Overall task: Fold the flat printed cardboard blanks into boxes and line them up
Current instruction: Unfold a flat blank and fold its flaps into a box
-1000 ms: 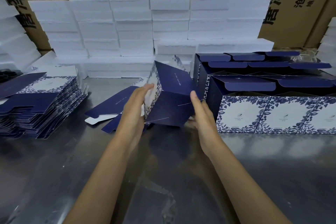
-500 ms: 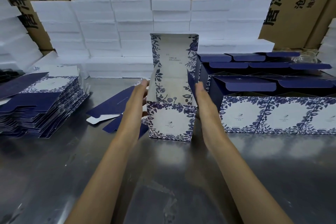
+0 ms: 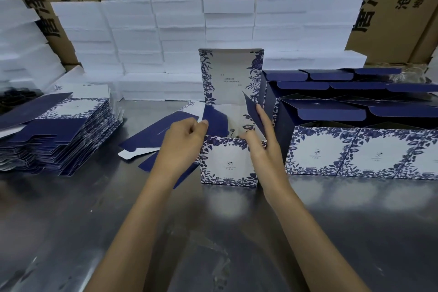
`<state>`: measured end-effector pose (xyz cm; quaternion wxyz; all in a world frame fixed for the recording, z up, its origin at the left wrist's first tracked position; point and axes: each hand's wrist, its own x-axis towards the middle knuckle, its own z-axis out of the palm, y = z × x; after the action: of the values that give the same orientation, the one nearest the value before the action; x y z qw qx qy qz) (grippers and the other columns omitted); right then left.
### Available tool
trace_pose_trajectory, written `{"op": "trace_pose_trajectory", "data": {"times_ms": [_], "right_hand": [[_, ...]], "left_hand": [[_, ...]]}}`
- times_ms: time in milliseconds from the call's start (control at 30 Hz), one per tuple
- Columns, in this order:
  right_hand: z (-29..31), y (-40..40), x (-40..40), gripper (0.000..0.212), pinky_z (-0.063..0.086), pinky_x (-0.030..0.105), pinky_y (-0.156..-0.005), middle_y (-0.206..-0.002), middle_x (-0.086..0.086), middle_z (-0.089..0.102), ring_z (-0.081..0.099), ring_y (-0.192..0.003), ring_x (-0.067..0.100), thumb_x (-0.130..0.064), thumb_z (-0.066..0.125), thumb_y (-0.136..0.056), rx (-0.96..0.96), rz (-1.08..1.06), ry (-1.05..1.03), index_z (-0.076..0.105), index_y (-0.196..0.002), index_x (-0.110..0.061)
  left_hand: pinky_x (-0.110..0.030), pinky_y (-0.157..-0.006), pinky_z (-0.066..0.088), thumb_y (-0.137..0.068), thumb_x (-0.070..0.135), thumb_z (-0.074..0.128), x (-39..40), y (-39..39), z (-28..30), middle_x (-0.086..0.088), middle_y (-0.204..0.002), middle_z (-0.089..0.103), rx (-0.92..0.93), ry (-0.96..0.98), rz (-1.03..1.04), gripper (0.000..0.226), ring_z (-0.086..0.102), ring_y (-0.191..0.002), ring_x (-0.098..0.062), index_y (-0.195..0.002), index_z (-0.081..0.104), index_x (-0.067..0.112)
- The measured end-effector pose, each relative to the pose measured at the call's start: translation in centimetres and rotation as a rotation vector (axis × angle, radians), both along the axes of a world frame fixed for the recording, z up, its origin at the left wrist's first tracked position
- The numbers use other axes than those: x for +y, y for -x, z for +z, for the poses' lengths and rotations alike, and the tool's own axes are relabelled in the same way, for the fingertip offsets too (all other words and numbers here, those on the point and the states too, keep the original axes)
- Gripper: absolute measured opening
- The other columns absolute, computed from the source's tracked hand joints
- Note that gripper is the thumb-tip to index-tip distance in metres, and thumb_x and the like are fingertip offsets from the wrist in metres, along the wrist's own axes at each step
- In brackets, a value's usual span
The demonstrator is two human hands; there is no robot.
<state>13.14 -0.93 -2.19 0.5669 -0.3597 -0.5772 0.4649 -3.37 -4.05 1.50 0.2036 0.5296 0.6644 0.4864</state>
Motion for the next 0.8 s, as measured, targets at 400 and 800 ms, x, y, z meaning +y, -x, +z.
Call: {"op": "trace_pose_trajectory", "data": {"times_ms": [400, 800], "right_hand": [[0.2, -0.5, 0.4, 0.062, 0.042, 0.015, -0.090, -0.134, -0.040, 0.051, 0.051, -0.117, -0.018, -0.041, 0.055, -0.080, 0.041, -0.032, 0.069, 0.045, -0.138, -0.060], [0.4, -1.5, 0.7, 0.062, 0.046, 0.004, -0.068, -0.106, -0.056, 0.052, 0.055, -0.092, -0.026, -0.035, 0.057, -0.079, 0.073, -0.012, 0.096, 0.047, -0.136, -0.060]], "left_hand": [[-0.030, -0.060, 0.035, -0.106, 0.037, 0.040, 2.8, 0.4, 4.1, -0.002, -0.062, 0.037, 0.347, 0.310, -0.205, 0.040, 0.040, -0.051, -0.020, -0.077, 0.041, 0.010], [-0.025, -0.047, 0.029, -0.101, 0.022, 0.049, 5.1, 0.1, 3.9, 0.007, -0.043, 0.030, 0.235, 0.297, -0.221, 0.045, 0.027, -0.041, -0.016, -0.060, 0.032, 0.017]]}}
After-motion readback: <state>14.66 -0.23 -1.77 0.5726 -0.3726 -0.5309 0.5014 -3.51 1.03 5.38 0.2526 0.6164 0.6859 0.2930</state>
